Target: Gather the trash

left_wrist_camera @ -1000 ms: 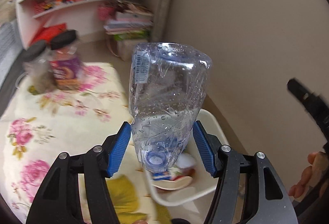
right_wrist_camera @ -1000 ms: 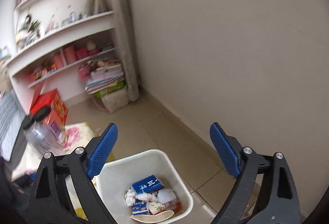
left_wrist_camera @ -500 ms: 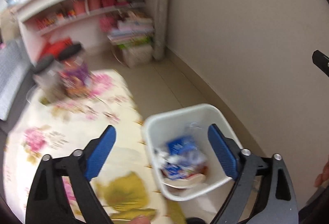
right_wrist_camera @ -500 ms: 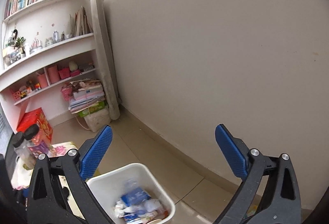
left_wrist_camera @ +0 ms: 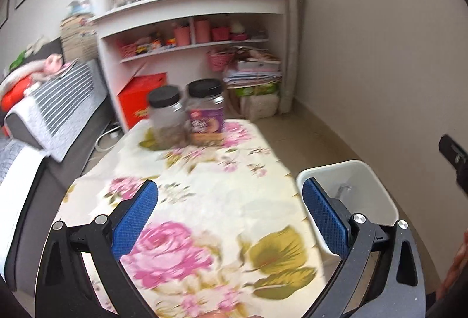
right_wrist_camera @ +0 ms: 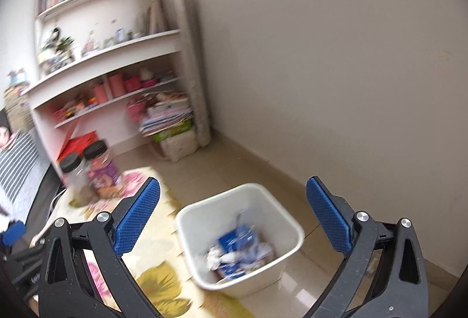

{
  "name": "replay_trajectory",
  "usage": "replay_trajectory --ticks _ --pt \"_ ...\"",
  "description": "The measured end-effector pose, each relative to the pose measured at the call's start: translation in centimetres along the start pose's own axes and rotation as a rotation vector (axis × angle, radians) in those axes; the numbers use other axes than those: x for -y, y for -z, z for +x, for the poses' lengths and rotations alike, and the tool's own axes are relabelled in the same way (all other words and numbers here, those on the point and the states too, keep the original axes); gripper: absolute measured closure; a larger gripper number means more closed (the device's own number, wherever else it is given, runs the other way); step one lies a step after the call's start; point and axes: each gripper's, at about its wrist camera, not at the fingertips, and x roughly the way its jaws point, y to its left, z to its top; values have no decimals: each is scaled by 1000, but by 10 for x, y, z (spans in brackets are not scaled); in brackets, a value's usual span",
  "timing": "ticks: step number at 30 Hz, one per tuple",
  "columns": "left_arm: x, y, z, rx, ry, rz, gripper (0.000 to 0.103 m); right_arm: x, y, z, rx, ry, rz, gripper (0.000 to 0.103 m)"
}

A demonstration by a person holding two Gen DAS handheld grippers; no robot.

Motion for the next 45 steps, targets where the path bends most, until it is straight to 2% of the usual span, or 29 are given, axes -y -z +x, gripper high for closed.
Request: replay_trajectory --ticks 4,7,14,19,28,45 --pt "-29 12 -3 -45 16 -58 7 -29 20 -1 -35 -60 -46 7" --pt "-46 21 -5 -53 -8 -68 7 -49 29 1 -38 -93 -89 7" --pt "-58 27 -12 -50 -26 -100 7 -76 45 3 -67 -137 -156 7" --pt "-57 26 -13 -44 -35 -113 7 -79 47 4 -55 -125 -175 7" --pt "-52 24 -11 -43 -52 -110 7 -70 48 12 -92 -135 -136 7" --pt "-48 23 -14 -22 -74 -99 7 -70 49 15 -110 -139 -151 7"
